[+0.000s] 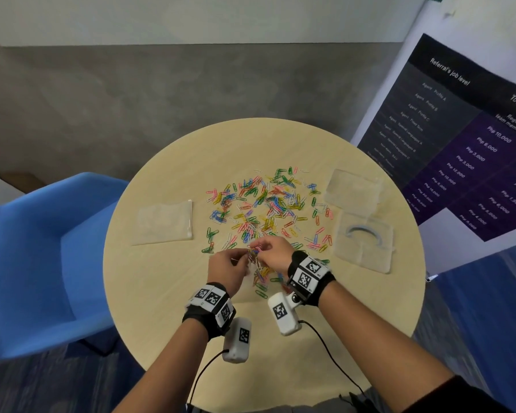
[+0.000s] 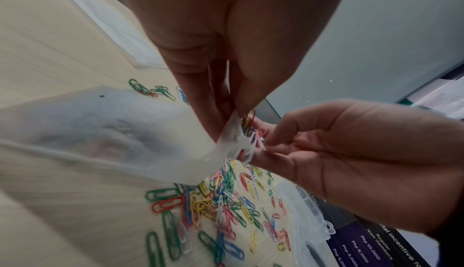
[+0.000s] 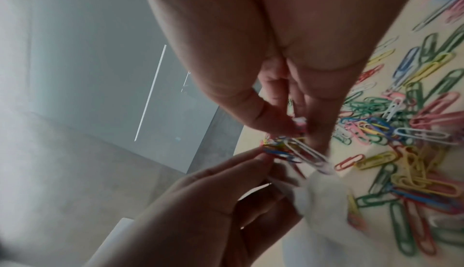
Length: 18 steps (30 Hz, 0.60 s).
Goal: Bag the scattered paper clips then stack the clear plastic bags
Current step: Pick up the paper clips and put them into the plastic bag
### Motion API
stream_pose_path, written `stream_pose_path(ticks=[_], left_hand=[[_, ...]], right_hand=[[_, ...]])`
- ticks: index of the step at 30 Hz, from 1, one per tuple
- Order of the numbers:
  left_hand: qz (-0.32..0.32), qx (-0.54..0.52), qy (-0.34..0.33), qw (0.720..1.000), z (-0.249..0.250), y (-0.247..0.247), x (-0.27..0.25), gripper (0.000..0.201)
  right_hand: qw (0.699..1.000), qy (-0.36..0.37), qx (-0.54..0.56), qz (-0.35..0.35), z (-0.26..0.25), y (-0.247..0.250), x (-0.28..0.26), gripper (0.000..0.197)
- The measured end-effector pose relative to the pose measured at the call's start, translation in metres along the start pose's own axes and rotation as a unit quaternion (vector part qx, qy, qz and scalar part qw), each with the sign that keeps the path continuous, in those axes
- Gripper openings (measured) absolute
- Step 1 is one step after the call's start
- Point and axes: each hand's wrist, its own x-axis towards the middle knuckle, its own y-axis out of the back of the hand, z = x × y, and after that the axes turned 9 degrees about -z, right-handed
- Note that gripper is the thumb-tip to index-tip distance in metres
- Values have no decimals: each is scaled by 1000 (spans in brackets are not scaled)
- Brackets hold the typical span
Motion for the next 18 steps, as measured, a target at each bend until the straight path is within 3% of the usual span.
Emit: stream_pose_path(ticks=[5,12,15,18], left_hand=[[30,-3,1,1000,4,-3,-1,20],[14,8,-9,1000,5,4,-2,21],[10,6,-9,1000,3,6,-2,21],[11,15,-15,1000,3,8,-2,21]], right_hand=[[998,-34,-44,11,-7,-3,0,39],[990,43,-105,77,-10,-7,-1,13],[984,61,-155,62,-10,-9,-3,15],[990,62,-124,38,-7,-8,-4,14]])
